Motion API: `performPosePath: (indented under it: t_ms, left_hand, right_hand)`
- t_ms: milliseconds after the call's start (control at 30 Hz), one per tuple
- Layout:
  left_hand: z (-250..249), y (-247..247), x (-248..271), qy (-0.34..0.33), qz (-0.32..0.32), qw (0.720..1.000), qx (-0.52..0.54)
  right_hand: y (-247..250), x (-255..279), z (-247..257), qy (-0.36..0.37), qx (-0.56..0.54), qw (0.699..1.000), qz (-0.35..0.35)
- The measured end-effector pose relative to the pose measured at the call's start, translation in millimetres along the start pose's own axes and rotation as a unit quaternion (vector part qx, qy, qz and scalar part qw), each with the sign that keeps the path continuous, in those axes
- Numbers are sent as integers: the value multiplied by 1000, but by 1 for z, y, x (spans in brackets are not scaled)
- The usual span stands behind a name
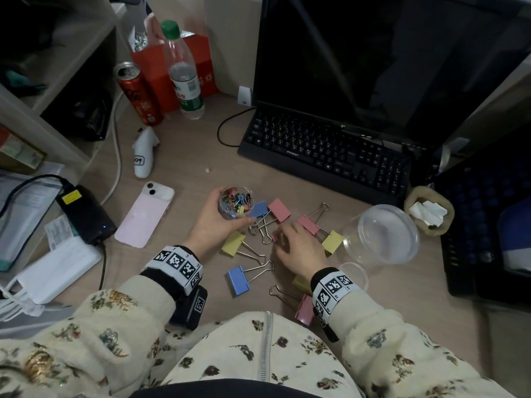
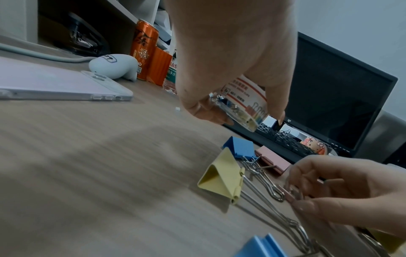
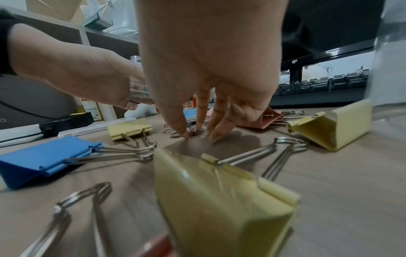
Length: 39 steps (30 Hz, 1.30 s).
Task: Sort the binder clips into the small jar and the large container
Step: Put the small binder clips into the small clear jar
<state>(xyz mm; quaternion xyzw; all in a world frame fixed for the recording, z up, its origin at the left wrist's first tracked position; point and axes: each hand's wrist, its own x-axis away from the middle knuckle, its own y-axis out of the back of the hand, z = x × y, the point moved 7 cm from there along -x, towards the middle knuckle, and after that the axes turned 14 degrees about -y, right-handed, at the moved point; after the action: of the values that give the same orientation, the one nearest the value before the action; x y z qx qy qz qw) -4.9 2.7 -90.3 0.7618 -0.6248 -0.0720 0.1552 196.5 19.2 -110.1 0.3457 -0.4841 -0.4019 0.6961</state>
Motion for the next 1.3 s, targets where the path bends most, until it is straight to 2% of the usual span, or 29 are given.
performPosePath:
  t_ms: [233, 467, 667, 867, 1133, 1300]
  left_hand:
    - [-3, -4, 0, -5, 15, 1000, -6]
    - [-9, -9, 2, -10, 32, 999, -9]
    - [-8, -12, 4, -10, 36, 999, -11]
    - [-11, -12, 7, -20, 37, 999, -16]
    - [-10, -10, 10, -21, 41, 999, -8]
    - [-6, -4, 12, -29, 40, 999, -3]
  right_hand:
    - [3, 1, -5, -23, -13, 1000, -11]
    - [-9, 2, -4, -48, 30, 997, 50]
    - [-16, 4, -13, -65, 22, 995, 70]
    - [-3, 11, -15, -54, 6, 998, 15]
    - [-11, 12, -9, -64, 38, 996, 42]
    - [-4, 11, -5, -47, 3, 999, 11]
